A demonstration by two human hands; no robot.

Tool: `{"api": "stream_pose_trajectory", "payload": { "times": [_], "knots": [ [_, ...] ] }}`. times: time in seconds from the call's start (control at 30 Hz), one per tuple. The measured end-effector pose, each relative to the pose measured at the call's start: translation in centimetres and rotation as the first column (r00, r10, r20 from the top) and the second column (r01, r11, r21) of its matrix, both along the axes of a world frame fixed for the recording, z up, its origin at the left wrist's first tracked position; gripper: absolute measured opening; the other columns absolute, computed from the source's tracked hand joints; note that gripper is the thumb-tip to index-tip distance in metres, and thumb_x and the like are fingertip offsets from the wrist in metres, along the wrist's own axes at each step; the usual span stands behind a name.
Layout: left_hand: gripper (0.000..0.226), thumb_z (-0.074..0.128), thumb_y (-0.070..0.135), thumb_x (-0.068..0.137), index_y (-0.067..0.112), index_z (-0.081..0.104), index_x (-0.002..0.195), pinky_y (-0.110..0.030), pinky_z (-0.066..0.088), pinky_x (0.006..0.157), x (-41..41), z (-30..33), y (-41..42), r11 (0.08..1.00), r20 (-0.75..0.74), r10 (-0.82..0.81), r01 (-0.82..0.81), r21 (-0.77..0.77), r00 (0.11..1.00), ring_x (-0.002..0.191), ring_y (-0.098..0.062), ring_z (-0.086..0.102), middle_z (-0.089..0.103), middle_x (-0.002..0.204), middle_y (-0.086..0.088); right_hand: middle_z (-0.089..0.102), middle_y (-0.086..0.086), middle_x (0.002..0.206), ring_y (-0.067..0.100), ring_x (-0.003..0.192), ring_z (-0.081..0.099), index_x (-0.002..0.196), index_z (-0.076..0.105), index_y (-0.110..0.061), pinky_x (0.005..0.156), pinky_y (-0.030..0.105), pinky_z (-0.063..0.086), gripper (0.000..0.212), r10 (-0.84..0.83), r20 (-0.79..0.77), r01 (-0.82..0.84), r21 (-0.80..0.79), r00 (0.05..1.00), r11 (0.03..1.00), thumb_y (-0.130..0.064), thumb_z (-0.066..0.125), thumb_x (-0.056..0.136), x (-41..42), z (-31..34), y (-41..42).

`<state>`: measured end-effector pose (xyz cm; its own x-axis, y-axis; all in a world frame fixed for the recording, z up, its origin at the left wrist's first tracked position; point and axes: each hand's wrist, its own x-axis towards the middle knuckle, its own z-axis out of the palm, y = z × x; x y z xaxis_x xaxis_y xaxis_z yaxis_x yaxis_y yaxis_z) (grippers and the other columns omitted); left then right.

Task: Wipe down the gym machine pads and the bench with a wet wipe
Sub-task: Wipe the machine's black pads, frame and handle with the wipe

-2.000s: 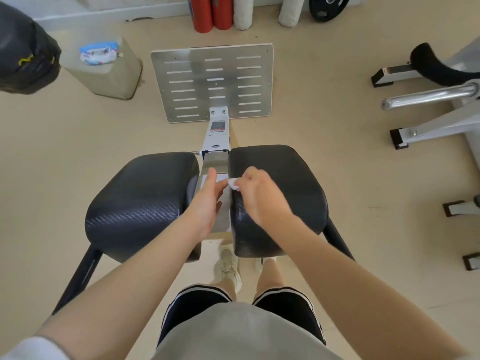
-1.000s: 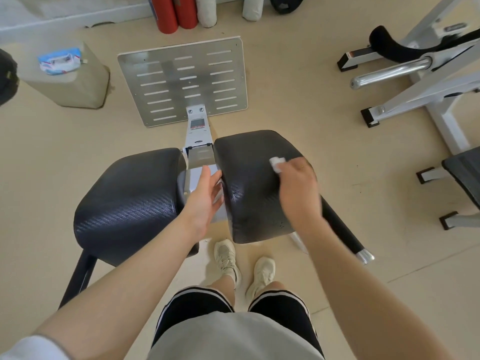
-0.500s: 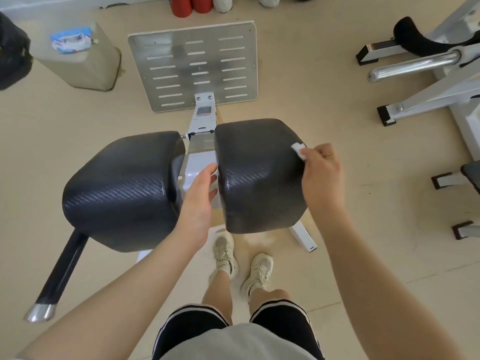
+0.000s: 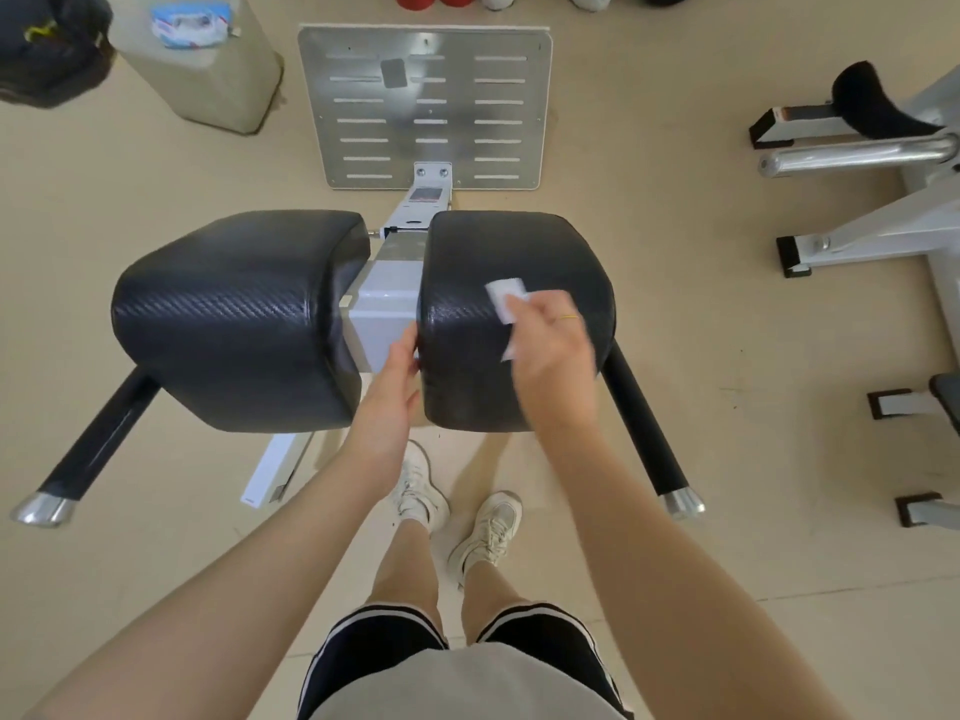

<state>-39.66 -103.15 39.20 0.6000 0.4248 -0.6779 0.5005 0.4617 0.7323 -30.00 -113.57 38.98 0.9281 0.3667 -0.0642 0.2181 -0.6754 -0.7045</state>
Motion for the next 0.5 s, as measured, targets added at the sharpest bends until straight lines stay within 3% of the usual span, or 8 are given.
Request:
{"api": "stream_pose_trajectory", "payload": {
  "times": [0.1,0.17,0.27,0.33,0.4,0.43,0.5],
  "knots": [
    [0.045,0.016,0.049,0.098,0.039,0.039,0.135,-0.033,0.026,0.113,0.2,0.1,-0.3,1.000,-0.017,0.005,-0.005,0.015,1.000,0.126,-0.006,0.042,0.046,0.138,0.014,0.054,-0.008,0.073,0.013,0.072,0.052,0.079,0.052,-0.025,0.062,0.028,0.039,0.015,-0.176,0.013,0.176,-0.101,0.984,0.979,-0.035,0.049,0.090,2.0,1.0,-4.0],
    [0.050,0.014,0.051,0.097,0.036,0.039,0.138,-0.036,0.025,0.114,0.2,-0.2,0.0,0.999,-0.023,0.020,-0.020,0.032,1.000,0.130,-0.010,0.040,0.045,0.140,0.012,0.052,-0.010,0.070,0.011,0.070,0.050,0.078,0.051,-0.026,0.060,0.026,0.036,0.016,-0.205,-0.001,0.204,-0.089,0.979,0.975,-0.034,0.048,0.091,1.9,1.0,-4.3],
    [0.050,0.014,0.050,0.098,0.034,0.038,0.139,-0.030,0.030,0.109,0.2,0.0,-0.2,0.999,-0.010,0.009,-0.009,0.043,1.000,0.129,-0.007,0.041,0.046,0.139,0.013,0.058,-0.006,0.078,0.012,0.076,0.054,0.074,0.052,-0.028,0.071,0.032,0.044,0.020,-0.129,-0.030,0.129,-0.006,0.991,0.992,-0.036,0.047,0.092,-0.9,-0.3,-2.0],
    [0.049,0.015,0.047,0.099,0.033,0.039,0.139,-0.024,0.036,0.101,0.1,0.0,-0.3,0.999,0.026,-0.008,0.007,0.046,1.000,0.125,-0.003,0.044,0.049,0.136,0.014,0.061,0.006,0.099,0.023,0.093,0.055,0.090,0.058,-0.026,0.083,0.037,0.045,0.017,0.034,-0.113,-0.020,0.131,0.993,0.991,-0.029,0.042,0.095,-3.8,-0.8,0.0],
    [0.050,0.015,0.049,0.098,0.033,0.040,0.138,-0.023,0.038,0.098,0.0,0.0,0.0,0.998,0.014,-0.029,0.028,0.056,0.999,0.126,-0.003,0.044,0.050,0.136,0.015,0.056,0.014,0.115,0.031,0.105,0.050,0.114,0.058,-0.015,0.088,0.039,0.042,0.026,0.184,-0.105,-0.169,0.133,0.977,0.977,-0.014,0.038,0.096,-5.7,-1.1,0.9],
    [0.051,0.015,0.050,0.098,0.033,0.040,0.139,-0.023,0.037,0.098,-0.1,0.1,0.2,0.997,0.009,-0.050,0.049,0.064,0.999,0.127,-0.004,0.043,0.049,0.137,0.015,0.056,0.013,0.115,0.030,0.106,0.050,0.113,0.059,-0.019,0.089,0.038,0.042,0.028,0.169,-0.094,-0.154,0.153,0.981,0.976,-0.014,0.039,0.095,-5.8,-1.3,0.8],
    [0.051,0.014,0.050,0.098,0.033,0.039,0.139,-0.028,0.035,0.102,-0.1,0.1,0.7,0.993,-0.005,-0.087,0.087,0.085,0.996,0.128,-0.007,0.042,0.047,0.139,0.015,0.062,0.003,0.101,0.023,0.097,0.056,0.087,0.061,-0.037,0.087,0.041,0.047,0.018,-0.005,-0.097,0.021,0.168,0.995,0.986,-0.029,0.045,0.091,-4.9,-1.5,0.0]
  ]
}}
